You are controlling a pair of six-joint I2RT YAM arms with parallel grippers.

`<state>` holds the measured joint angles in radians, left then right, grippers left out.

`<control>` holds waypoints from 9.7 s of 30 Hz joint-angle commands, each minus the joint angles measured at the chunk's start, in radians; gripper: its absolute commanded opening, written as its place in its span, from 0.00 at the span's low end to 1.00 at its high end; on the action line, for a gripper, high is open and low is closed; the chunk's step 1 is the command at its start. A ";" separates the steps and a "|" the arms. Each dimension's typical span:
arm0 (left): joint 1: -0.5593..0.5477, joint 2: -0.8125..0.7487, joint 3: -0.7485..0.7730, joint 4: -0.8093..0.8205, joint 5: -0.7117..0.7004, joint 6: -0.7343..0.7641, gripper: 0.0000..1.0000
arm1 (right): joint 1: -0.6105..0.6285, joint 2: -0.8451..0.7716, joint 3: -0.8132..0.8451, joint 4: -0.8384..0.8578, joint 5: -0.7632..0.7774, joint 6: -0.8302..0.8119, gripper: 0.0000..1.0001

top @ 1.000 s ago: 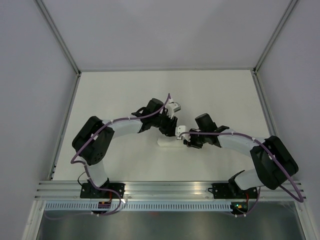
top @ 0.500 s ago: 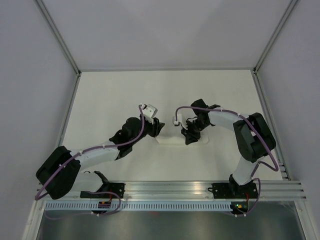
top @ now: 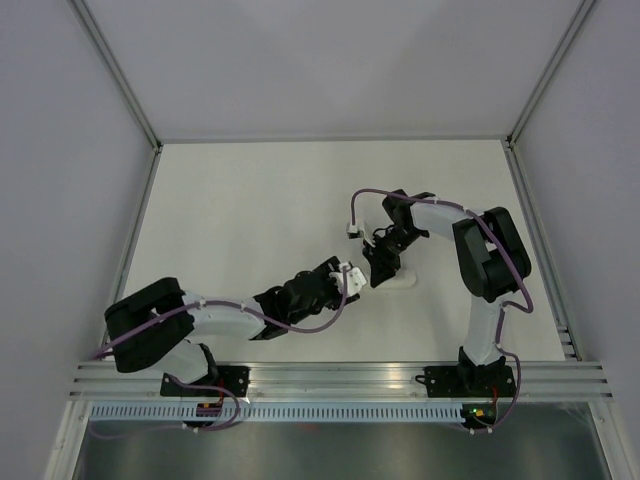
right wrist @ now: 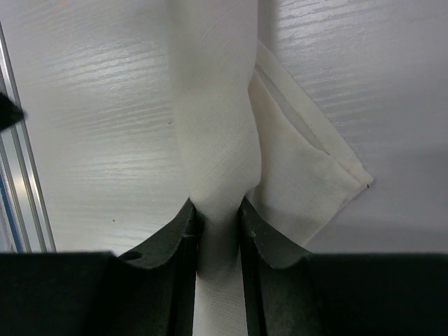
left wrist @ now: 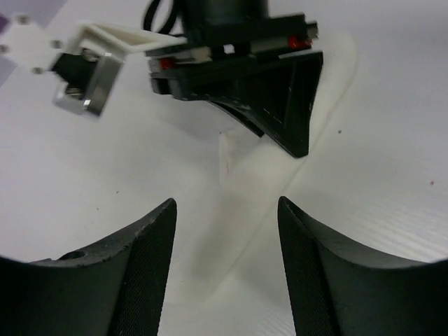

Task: Fold the napkin, place the utensils inside, and roll it up
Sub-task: Roll the napkin at the center of the board, then adjust the napkin at the center of the board.

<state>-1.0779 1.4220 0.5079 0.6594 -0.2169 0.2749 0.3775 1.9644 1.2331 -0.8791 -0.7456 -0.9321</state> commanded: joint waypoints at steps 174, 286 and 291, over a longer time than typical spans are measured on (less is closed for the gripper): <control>0.265 0.009 0.144 -0.482 -0.011 -1.157 0.29 | 0.118 -0.029 -0.181 0.335 0.272 0.443 0.16; 0.383 0.666 0.900 -0.750 0.204 -0.703 0.41 | -0.256 -0.120 0.069 0.104 -0.064 0.527 0.67; 0.397 0.701 0.960 -0.790 0.249 -0.633 0.40 | -0.281 -0.136 0.049 0.132 -0.055 0.544 0.64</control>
<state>-0.6907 2.0899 1.4105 -0.0650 -0.0250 -0.4740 0.1009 1.8729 1.2671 -0.7692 -0.7704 -0.4046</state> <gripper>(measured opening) 0.407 0.646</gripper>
